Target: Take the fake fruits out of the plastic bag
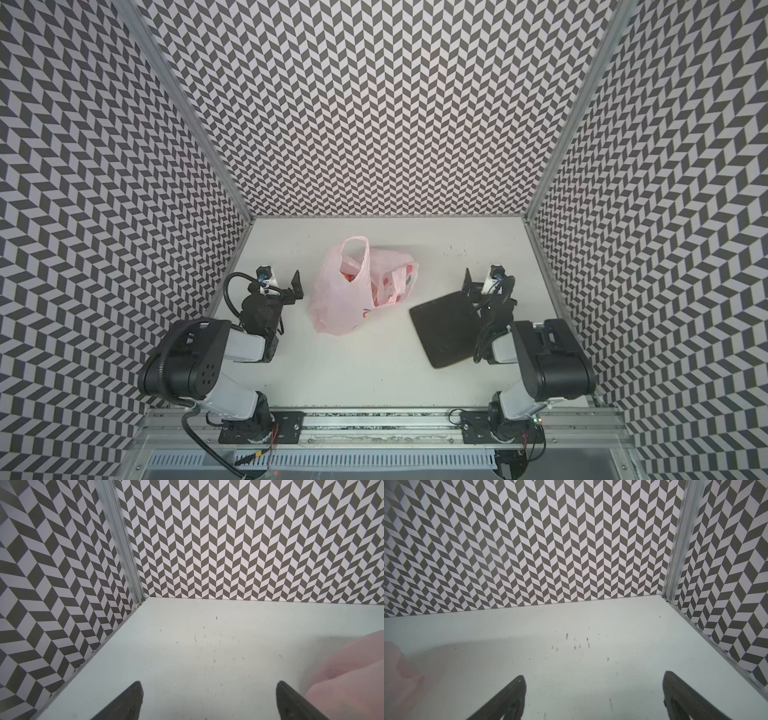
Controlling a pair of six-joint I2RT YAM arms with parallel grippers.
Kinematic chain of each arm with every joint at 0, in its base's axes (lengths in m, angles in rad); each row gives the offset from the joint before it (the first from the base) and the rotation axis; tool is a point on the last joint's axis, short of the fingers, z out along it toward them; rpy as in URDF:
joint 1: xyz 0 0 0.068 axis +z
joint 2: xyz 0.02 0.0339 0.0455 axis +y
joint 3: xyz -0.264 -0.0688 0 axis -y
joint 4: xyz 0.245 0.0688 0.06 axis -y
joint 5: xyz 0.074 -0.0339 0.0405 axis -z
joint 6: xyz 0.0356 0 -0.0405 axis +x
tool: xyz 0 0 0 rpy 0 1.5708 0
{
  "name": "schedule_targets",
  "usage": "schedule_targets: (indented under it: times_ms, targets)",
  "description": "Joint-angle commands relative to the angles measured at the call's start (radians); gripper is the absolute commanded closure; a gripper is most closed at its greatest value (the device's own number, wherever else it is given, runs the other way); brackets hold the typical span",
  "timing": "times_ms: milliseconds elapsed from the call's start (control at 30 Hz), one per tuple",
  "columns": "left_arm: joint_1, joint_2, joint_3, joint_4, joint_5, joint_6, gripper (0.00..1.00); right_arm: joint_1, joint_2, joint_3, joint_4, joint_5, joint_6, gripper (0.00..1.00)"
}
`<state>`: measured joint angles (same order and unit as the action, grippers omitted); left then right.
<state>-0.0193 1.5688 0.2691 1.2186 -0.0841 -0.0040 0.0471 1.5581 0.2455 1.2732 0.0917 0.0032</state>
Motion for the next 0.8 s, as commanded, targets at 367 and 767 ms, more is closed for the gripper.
schedule_targets:
  times_ms: [367,767]
  targets:
    - [-0.001,-0.012,-0.011,0.032,0.007,0.001,0.00,-0.006,0.007,-0.008,0.067,-0.005,-0.009,0.01]
    - [0.009,-0.096,-0.049,0.032,-0.034,-0.029,0.00,-0.006,-0.066,-0.061,0.082,0.034,0.005,0.00]
